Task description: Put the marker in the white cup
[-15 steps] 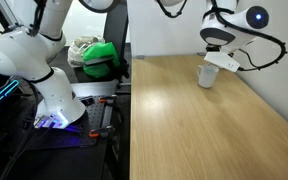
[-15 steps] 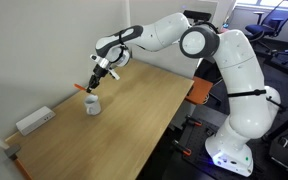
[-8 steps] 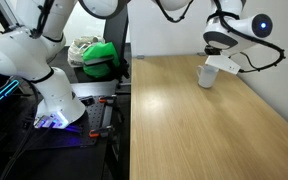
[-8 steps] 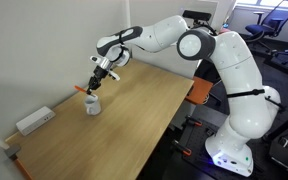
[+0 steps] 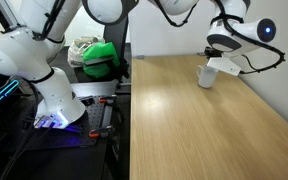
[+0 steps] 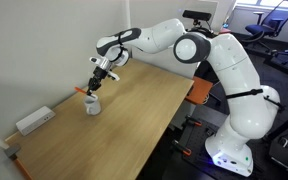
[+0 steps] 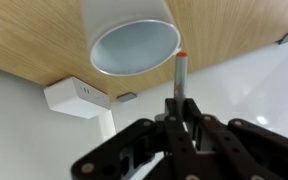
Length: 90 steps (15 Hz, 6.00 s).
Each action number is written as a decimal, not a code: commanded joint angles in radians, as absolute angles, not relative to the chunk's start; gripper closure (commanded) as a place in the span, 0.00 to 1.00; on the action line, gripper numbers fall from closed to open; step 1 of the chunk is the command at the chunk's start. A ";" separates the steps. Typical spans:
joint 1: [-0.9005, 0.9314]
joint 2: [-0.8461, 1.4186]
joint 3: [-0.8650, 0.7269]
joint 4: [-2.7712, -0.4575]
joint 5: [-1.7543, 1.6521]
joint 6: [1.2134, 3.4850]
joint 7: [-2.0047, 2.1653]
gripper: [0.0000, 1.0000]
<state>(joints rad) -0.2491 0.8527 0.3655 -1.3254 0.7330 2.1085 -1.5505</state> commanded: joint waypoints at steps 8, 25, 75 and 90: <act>-0.185 0.941 0.304 -1.142 0.710 1.968 -1.601 0.97; -0.174 1.057 0.309 -0.926 0.540 1.745 -1.739 0.97; -0.136 1.056 0.288 -0.795 0.630 1.861 -1.307 0.00; -0.177 0.683 0.280 -1.343 0.715 2.227 -0.996 0.00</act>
